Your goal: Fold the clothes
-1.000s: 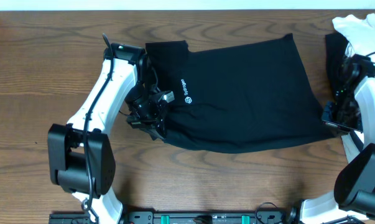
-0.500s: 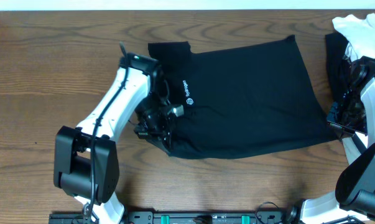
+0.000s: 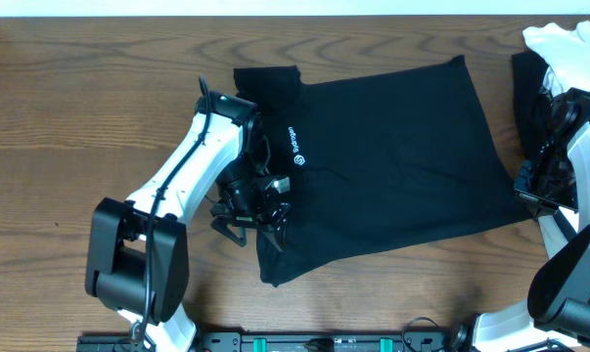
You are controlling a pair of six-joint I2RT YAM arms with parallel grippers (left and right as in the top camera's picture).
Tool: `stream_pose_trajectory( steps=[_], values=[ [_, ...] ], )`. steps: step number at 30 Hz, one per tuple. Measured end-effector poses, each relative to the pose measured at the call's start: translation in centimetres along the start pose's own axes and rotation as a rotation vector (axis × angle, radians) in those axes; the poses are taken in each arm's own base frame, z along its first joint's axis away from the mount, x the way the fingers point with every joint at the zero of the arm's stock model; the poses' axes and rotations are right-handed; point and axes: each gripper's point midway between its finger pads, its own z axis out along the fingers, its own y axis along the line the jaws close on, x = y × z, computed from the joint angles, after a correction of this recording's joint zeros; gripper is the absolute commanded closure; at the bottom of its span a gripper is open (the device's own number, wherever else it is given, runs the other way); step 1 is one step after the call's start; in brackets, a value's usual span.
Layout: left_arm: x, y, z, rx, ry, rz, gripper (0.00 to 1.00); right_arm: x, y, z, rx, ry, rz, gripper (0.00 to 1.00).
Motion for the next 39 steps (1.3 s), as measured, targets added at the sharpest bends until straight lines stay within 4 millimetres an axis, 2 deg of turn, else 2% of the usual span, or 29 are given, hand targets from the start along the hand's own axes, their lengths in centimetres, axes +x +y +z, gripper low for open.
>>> stream_pose_trajectory(
  steps=[4,9,11,13,16,18,22,27,33,37,39],
  values=[
    [-0.6,1.3,-0.8,-0.095,-0.081,-0.031,0.12,-0.1,0.0,0.0,0.0,-0.004,0.001,0.99],
    [-3.9,3.4,-3.7,-0.165,-0.334,-0.108,0.14,-0.1,0.0,0.0,0.0,-0.005,0.001,0.99],
    [-5.2,4.5,-5.1,-0.166,-0.427,-0.161,0.21,-0.1,0.0,0.0,-0.001,-0.005,0.001,0.99],
    [-6.5,5.6,-6.3,-0.163,-0.505,-0.201,0.23,-0.1,0.0,0.0,-0.001,-0.005,0.001,0.99],
    [-8.2,7.5,-7.8,-0.159,-0.589,-0.243,0.23,-0.1,0.0,0.0,-0.002,-0.006,0.002,0.99],
    [-8.9,8.6,-8.1,-0.155,-0.607,-0.259,0.23,-0.2,0.1,0.0,-0.002,-0.006,0.002,0.99],
    [-10.6,10.4,-7.1,-0.161,-0.58,-0.24,0.14,-0.2,0.1,0.0,-0.002,-0.006,0.002,0.99],
    [-13.2,12.3,-5.9,-0.198,-0.567,-0.21,0.1,-0.2,0.1,0.0,-0.004,-0.007,0.002,0.99],
    [-14.9,14.0,-5.0,-0.243,-0.562,-0.21,0.07,-0.2,0.1,0.0,-0.006,-0.006,0.002,0.99],
    [-15.6,15.1,-3.4,-0.25,-0.518,-0.222,0.08,-0.2,0.1,0.0,-0.006,-0.006,0.002,0.99],
    [-15.9,15.6,-2.7,-0.255,-0.494,-0.227,0.21,-0.2,0.1,0.0,-0.006,-0.006,0.002,0.99]
  ],
)
